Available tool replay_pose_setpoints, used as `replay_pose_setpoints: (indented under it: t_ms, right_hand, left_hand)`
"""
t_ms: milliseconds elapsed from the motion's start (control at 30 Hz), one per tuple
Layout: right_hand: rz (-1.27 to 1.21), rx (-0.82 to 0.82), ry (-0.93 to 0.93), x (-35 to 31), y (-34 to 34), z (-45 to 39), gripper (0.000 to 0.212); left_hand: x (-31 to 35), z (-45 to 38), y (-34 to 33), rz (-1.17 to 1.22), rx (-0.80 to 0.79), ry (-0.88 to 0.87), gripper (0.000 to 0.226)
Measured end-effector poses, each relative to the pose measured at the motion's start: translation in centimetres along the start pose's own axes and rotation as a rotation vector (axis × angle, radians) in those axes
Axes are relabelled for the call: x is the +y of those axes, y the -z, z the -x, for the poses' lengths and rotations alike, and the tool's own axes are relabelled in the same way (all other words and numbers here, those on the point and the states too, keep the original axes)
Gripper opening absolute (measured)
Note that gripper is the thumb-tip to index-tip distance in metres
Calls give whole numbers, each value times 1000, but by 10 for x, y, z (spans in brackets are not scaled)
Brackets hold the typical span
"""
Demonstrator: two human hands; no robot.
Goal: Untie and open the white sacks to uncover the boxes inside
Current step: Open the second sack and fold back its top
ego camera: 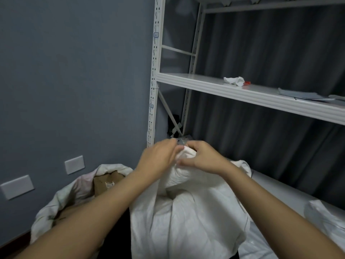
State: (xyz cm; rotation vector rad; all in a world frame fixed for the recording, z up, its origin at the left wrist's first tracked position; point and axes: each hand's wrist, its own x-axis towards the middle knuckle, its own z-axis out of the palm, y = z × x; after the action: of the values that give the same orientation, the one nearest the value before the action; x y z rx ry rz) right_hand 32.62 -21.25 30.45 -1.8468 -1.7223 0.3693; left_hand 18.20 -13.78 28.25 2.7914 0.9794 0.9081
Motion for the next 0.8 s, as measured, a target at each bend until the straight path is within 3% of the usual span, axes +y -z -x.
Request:
replay_pose_setpoints:
  t_ms: [100, 167, 267, 333, 367, 433, 500, 567, 633, 667, 733, 800]
  right_hand:
    - [548, 73, 5, 2, 0, 2, 25]
    - [444, 0, -31, 2, -9, 2, 26]
    - [-56, -78, -66, 2, -10, 1, 32]
    - [41, -1, -27, 8, 0, 4, 34]
    - [277, 59, -8, 10, 2, 7, 37]
    - [502, 132, -1, 9, -2, 13, 37]
    - [249, 34, -14, 7, -9, 12, 33]
    - [-80, -21, 8, 5, -9, 10, 30]
    - [-5, 23, 33, 10, 0, 9, 38]
    - [188, 67, 45, 11, 3, 11, 42]
    - [390, 130, 37, 9, 0, 15, 49]
    - [184, 58, 4, 12, -6, 12, 46]
  left_hand:
    - [-22, -4, 9, -172, 71, 49, 57]
    - [-16, -1, 5, -332, 174, -34, 62]
    - [-9, 3, -4, -385, 258, -186, 58]
    - [-16, 3, 6, -202, 110, -165, 62]
    - [-23, 1, 8, -121, 15, -112, 62]
    - [-29, 0, 10, -127, 14, -97, 60]
    - [-14, 3, 9, -258, 116, -187, 60]
    - [4, 7, 4, -163, 143, -254, 58]
    - [1, 3, 13, 40, -6, -98, 55]
    - [-5, 0, 20, 92, -98, 27, 59]
    - [-14, -4, 26, -87, -94, 99, 67]
    - [-7, 1, 22, -275, 6, 50, 66]
